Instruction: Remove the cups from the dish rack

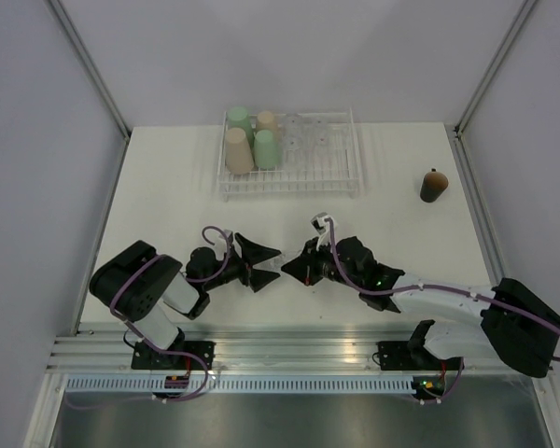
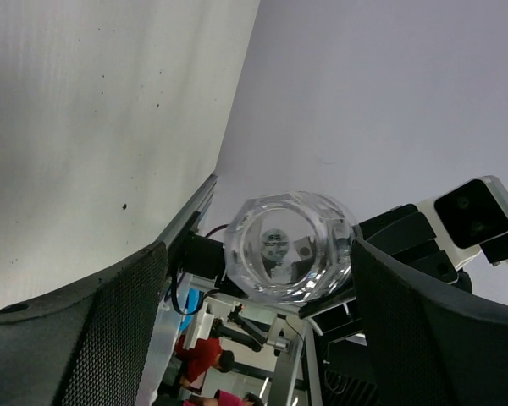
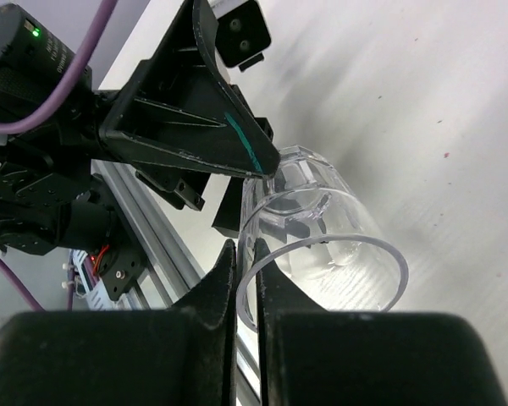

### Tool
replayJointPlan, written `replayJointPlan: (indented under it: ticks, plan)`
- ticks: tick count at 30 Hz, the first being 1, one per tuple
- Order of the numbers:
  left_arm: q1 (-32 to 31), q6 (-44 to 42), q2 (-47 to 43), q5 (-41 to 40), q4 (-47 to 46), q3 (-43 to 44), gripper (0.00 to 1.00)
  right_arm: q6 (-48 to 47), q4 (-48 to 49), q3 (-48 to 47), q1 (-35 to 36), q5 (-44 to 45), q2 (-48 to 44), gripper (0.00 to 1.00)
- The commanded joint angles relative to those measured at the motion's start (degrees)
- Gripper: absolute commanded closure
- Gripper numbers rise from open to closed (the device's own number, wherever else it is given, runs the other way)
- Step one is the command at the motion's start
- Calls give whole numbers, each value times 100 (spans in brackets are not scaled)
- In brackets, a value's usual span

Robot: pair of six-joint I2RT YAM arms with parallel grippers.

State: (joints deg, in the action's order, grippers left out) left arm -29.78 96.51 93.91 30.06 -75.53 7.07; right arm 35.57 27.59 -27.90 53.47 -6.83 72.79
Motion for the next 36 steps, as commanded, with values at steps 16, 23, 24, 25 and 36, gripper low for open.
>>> replayJointPlan:
  ticks: [16, 23, 24, 25, 36]
  plan:
    - [42, -2677, -1689, 474, 1237, 277, 0, 426, -7664, -3062, -477, 4270, 311, 99]
    - [-19, -4816, -4950, -553, 6363, 1191, 0, -550, -6715, -2835, -3007, 2819, 411, 99]
    - [-19, -4913, -5370, -615, 6653, 1235, 0, -621, -6723, -2887, -3270, 2723, 507, 99]
    - [-19, -5044, -5531, -624, 6978, 1288, 0, -674, -6732, -3053, -3699, 2696, 560, 99]
    - [-19, -4984, -5936, -387, 7219, 1051, 0, -938, -6934, -4250, -5312, 2107, 1764, 99]
